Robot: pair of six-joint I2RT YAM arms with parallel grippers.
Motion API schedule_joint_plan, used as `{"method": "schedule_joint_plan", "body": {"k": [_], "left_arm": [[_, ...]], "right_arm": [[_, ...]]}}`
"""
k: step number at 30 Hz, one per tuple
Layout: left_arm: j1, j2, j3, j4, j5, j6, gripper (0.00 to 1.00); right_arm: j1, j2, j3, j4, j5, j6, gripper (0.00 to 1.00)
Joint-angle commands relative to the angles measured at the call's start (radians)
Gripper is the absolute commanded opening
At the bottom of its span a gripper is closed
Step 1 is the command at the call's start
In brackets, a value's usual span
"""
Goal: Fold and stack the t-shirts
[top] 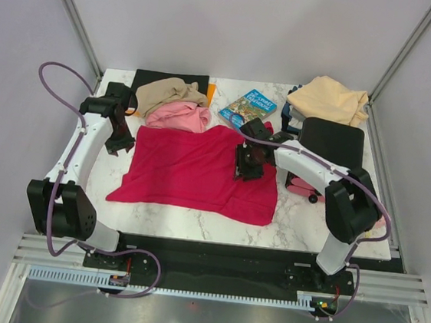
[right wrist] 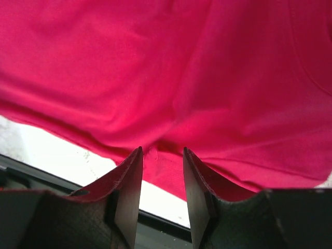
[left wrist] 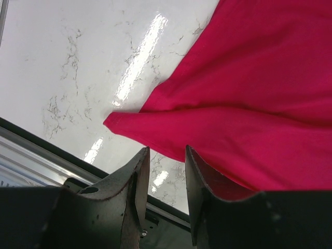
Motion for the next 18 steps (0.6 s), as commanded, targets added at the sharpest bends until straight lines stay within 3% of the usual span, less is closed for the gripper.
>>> {"method": "schedule_joint_plan", "body": {"k": [1, 18], "left_arm": [[0.005, -0.014, 0.041, 0.017, 0.022, 0.049, 0.41], [0.005, 0.013, 0.034, 0.023, 0.055, 0.025, 0.4]], "right_arm": [[0.034, 0.086, 0.101, -0.072, 0.028, -0.08, 0.45], [0.074, 0.083, -0.046, -0.053, -0.055, -0.109, 0.48]]}}
